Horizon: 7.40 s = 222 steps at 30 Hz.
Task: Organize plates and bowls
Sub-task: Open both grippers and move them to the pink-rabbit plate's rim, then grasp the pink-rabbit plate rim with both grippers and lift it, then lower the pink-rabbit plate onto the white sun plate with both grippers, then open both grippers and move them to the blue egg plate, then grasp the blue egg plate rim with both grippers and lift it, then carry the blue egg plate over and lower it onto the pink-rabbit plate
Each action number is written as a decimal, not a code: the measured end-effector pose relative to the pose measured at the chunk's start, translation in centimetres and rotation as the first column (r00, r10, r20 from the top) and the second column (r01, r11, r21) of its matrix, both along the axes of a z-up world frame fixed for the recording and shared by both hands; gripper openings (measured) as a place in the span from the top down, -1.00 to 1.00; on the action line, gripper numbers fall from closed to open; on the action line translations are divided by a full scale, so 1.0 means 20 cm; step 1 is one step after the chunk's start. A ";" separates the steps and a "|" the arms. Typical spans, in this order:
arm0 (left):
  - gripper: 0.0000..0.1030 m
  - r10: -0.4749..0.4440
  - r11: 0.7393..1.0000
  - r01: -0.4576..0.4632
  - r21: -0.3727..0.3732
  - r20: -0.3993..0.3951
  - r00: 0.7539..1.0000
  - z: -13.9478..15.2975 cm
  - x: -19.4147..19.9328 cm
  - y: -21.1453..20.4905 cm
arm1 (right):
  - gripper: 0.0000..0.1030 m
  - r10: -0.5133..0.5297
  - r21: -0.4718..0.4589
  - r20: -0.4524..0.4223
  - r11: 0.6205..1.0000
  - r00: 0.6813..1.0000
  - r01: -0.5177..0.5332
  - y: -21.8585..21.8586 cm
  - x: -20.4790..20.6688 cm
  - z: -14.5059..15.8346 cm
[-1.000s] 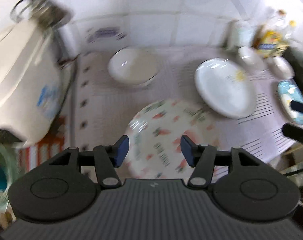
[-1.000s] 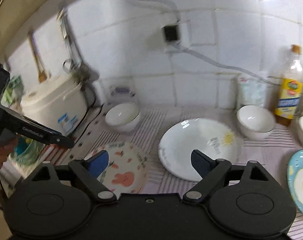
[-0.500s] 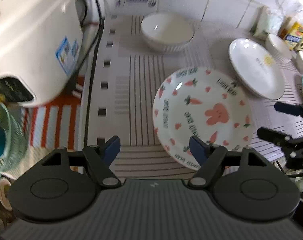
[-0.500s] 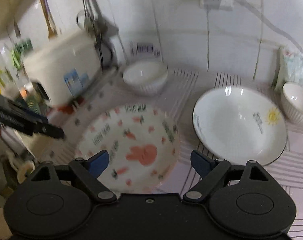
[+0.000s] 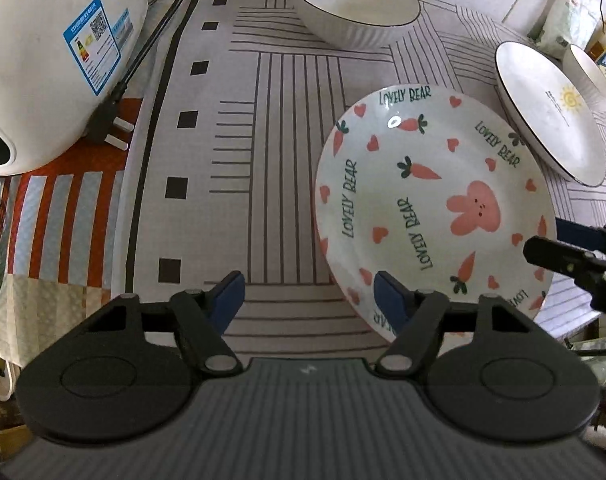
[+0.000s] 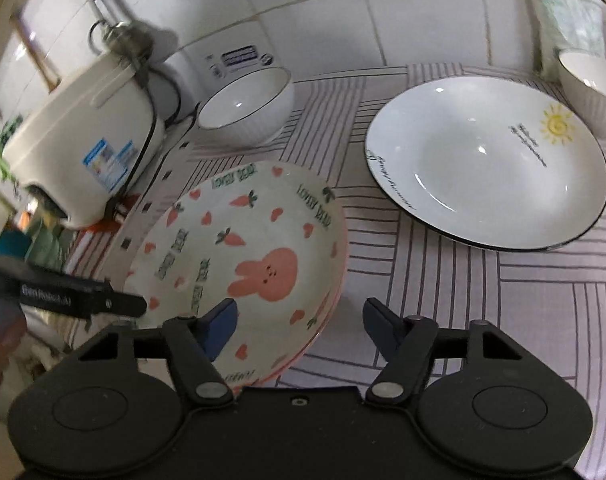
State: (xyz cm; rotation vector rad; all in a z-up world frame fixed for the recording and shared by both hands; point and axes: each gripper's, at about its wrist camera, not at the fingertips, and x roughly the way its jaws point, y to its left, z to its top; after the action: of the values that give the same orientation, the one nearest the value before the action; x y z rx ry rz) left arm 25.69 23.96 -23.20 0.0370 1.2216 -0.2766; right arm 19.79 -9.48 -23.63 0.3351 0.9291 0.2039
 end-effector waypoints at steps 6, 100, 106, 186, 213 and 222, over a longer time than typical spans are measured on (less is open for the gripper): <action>0.51 -0.040 0.998 0.041 -0.055 0.027 0.999 0.01 0.01 -0.03 | 0.08 -0.017 0.114 -0.071 0.993 0.997 0.025 -0.04 0.04 -0.03; 0.47 -0.230 0.973 0.232 0.003 -0.130 0.964 0.19 0.47 -1.11 | 0.09 -0.187 -0.390 -0.091 0.910 0.978 0.137 0.19 0.07 0.25; 0.41 -0.279 0.959 0.281 0.028 -0.065 0.958 0.41 0.31 -1.10 | 0.06 -0.226 -0.259 0.041 0.938 0.973 0.229 0.00 -0.17 0.49; 0.44 -0.174 0.978 0.184 -0.096 0.099 0.980 -0.06 -0.35 -2.55 | 0.69 -0.406 0.175 0.057 0.904 0.912 0.391 -1.93 -0.75 -0.14; 0.52 -0.144 0.988 0.149 -0.038 0.116 0.983 0.43 -0.60 -2.16 | 0.61 -0.211 0.130 0.084 0.971 0.974 0.200 -1.58 -0.83 0.32; 0.52 -0.094 0.994 0.102 -0.047 0.156 0.983 0.58 -0.61 -1.84 | 0.61 -0.120 0.134 0.125 0.986 0.985 0.103 -1.33 -0.71 0.47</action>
State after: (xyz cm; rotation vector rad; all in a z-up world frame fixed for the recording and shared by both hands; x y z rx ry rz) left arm 13.45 -12.94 -11.51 0.0700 1.0601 -0.3865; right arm 5.63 -36.13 -14.19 0.4845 0.7648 0.1807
